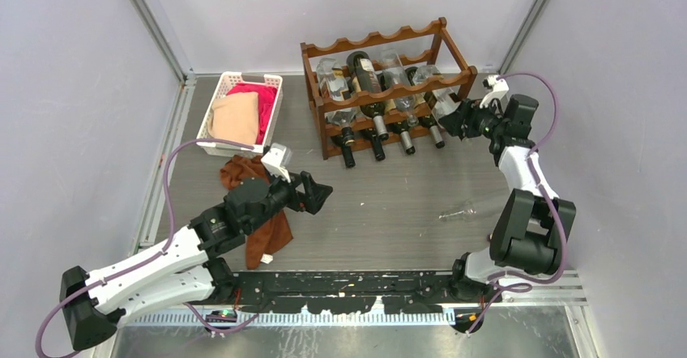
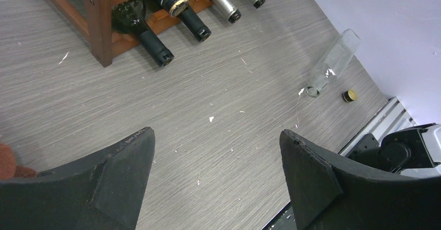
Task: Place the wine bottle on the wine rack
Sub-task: Place the wine bottle in the wine rack.
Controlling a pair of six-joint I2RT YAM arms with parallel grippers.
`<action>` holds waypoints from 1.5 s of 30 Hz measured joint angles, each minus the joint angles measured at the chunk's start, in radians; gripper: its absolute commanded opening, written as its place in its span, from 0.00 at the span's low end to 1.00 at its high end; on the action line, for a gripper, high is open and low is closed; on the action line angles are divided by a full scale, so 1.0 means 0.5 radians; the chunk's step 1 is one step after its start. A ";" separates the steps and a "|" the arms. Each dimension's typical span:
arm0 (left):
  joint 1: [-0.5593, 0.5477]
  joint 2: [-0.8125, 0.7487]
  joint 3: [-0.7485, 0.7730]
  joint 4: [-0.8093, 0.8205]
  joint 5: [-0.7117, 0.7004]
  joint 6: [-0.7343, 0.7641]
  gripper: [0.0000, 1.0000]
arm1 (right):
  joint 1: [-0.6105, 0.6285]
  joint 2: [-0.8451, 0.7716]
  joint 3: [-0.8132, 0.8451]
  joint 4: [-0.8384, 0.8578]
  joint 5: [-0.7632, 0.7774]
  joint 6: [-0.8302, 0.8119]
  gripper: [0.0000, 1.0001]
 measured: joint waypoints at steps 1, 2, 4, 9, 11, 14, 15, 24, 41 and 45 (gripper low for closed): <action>0.000 0.006 0.000 0.008 0.000 -0.009 0.88 | 0.004 0.026 0.001 0.045 0.012 0.021 0.01; 0.000 0.014 0.000 0.014 0.002 -0.014 0.89 | 0.005 0.058 0.002 0.098 0.029 0.043 0.01; 0.000 0.030 0.000 0.023 0.004 -0.016 0.88 | 0.012 0.116 0.008 0.185 0.060 0.082 0.01; 0.000 0.064 0.000 0.038 0.005 -0.016 0.88 | 0.041 0.220 0.010 0.362 0.065 0.133 0.01; 0.000 0.076 0.000 0.040 0.006 -0.016 0.88 | 0.053 0.264 0.022 0.434 0.066 0.151 0.01; 0.000 0.087 0.000 0.041 0.005 -0.016 0.88 | 0.066 0.313 0.044 0.505 0.066 0.185 0.01; 0.000 0.089 0.000 0.042 0.005 -0.016 0.88 | 0.069 0.327 0.049 0.532 0.067 0.199 0.01; 0.000 0.135 0.000 0.071 0.005 -0.015 0.88 | 0.130 0.437 0.090 0.726 0.135 0.255 0.01; 0.000 0.212 0.001 0.082 0.005 -0.015 0.88 | 0.205 0.565 0.111 1.048 0.217 0.366 0.02; 0.000 0.250 0.011 0.082 0.005 -0.015 0.88 | 0.216 0.596 0.111 1.115 0.242 0.379 0.03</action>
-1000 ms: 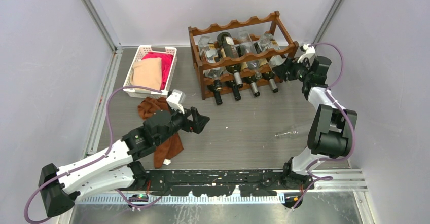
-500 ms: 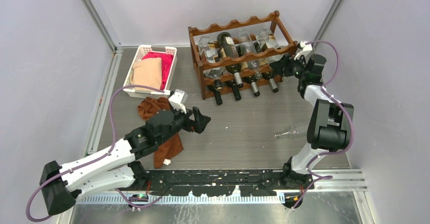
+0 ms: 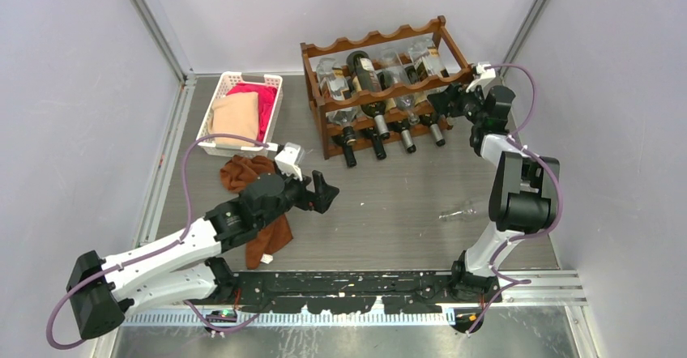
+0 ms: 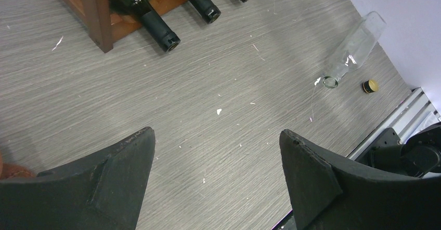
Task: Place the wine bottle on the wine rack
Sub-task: Place the wine bottle in the wine rack.
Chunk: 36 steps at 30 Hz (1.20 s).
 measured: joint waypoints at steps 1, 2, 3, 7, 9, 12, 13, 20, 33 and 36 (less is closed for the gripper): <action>0.000 0.011 0.005 -0.001 0.000 0.001 0.88 | 0.002 0.009 0.000 0.021 0.008 0.005 0.03; 0.000 0.020 0.011 0.000 0.000 0.001 0.88 | 0.005 0.017 0.001 0.037 0.012 0.010 0.04; 0.000 0.029 0.019 0.000 0.000 0.001 0.88 | 0.006 0.027 0.002 0.058 0.016 0.014 0.04; 0.000 0.053 0.040 0.006 0.001 0.001 0.88 | 0.015 0.072 0.031 0.108 0.036 0.024 0.05; 0.000 0.066 0.050 0.007 0.004 0.001 0.88 | 0.020 0.091 0.043 0.127 0.044 0.029 0.05; 0.000 0.081 0.057 0.015 0.008 0.001 0.88 | 0.024 0.095 0.044 0.138 0.056 0.036 0.06; 0.000 0.084 0.057 0.015 0.008 0.002 0.88 | 0.026 0.095 0.044 0.138 0.058 0.040 0.06; 0.000 0.111 0.058 0.034 0.037 0.010 0.88 | 0.042 0.090 0.039 0.143 0.063 0.082 0.09; 0.000 0.128 0.058 0.132 0.121 0.042 0.87 | 0.115 -0.018 0.038 -0.095 0.315 -0.165 0.10; 0.000 0.129 0.058 0.142 0.130 0.047 0.87 | 0.134 -0.041 0.030 -0.125 0.365 -0.246 0.10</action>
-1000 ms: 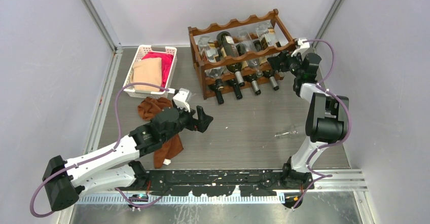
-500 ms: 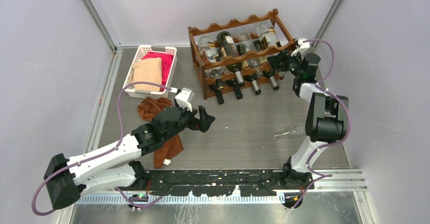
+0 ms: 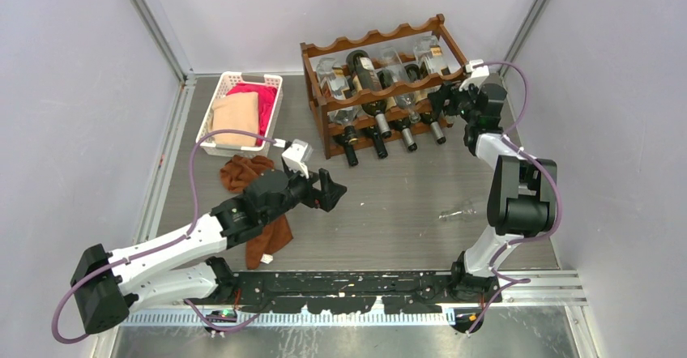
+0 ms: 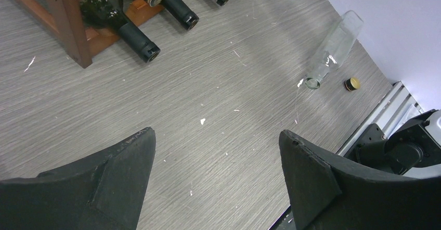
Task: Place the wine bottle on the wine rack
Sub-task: Place the wine bottle in the wine rack.
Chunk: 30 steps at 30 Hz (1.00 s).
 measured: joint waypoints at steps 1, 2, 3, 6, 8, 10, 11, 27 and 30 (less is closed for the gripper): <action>0.000 0.002 0.000 0.006 0.004 0.000 0.87 | 0.005 -0.009 -0.013 0.008 0.011 -0.015 0.10; 0.000 0.005 0.000 0.013 0.006 0.000 0.87 | 0.007 -0.016 -0.028 0.027 0.018 -0.022 0.10; 0.000 0.011 0.000 0.019 0.014 0.000 0.87 | 0.010 -0.019 -0.044 0.056 0.024 -0.023 0.10; 0.000 0.032 0.003 0.024 0.028 0.001 0.87 | 0.012 -0.019 -0.074 0.127 0.034 0.024 0.10; 0.000 0.040 0.003 0.024 0.037 0.000 0.87 | 0.013 -0.019 -0.104 0.201 0.033 0.064 0.10; 0.000 0.041 0.003 0.024 0.042 0.001 0.87 | 0.013 -0.019 -0.138 0.290 0.022 0.113 0.10; 0.000 0.042 0.003 0.026 0.045 0.000 0.87 | 0.014 -0.018 -0.145 0.319 0.009 0.134 0.10; 0.000 0.043 0.003 0.053 0.092 0.006 0.86 | 0.061 0.057 -0.135 0.464 -0.033 0.155 0.13; 0.000 0.046 0.003 0.067 0.095 0.008 0.86 | 0.061 0.084 -0.124 0.475 0.011 0.105 0.13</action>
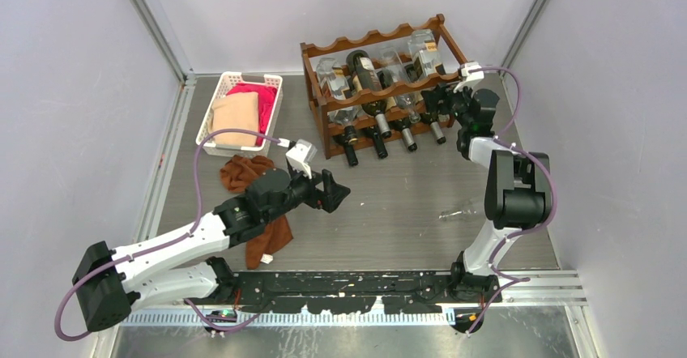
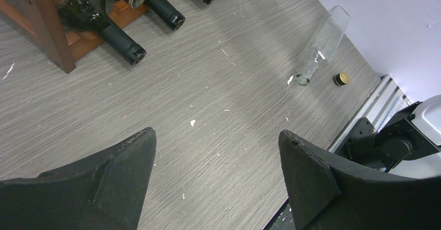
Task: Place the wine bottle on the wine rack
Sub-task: Place the wine bottle in the wine rack.
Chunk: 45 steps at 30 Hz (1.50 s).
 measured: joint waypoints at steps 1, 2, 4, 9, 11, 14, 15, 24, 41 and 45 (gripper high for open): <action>0.000 0.002 0.000 0.005 0.005 0.000 0.87 | 0.000 0.012 0.007 0.002 0.009 -0.013 0.13; 0.000 0.005 0.000 0.008 0.008 0.001 0.86 | -0.001 0.026 0.014 0.002 0.018 -0.027 0.13; 0.000 0.013 0.000 0.012 0.014 0.001 0.86 | -0.003 0.053 0.030 -0.002 0.024 -0.042 0.13; 0.000 0.022 0.000 0.015 0.022 0.001 0.86 | -0.002 0.092 0.063 0.000 -0.002 -0.054 0.21; 0.000 0.026 0.000 0.015 0.027 0.002 0.87 | -0.002 0.096 0.066 0.001 -0.010 -0.056 0.24; 0.000 0.032 0.000 0.016 0.028 0.002 0.87 | -0.002 0.098 0.069 0.001 -0.027 -0.062 0.28; 0.000 0.034 0.000 0.017 0.028 0.002 0.87 | -0.002 0.099 0.070 0.000 -0.031 -0.065 0.31; 0.000 0.046 0.001 0.017 0.028 0.002 0.87 | -0.002 0.100 0.072 -0.002 -0.023 -0.066 0.45; 0.000 0.045 0.001 0.016 0.029 0.002 0.87 | -0.002 0.100 0.075 -0.011 -0.015 -0.060 0.61; 0.000 0.044 0.001 0.016 0.029 0.002 0.87 | -0.002 0.100 0.075 -0.012 -0.012 -0.059 0.62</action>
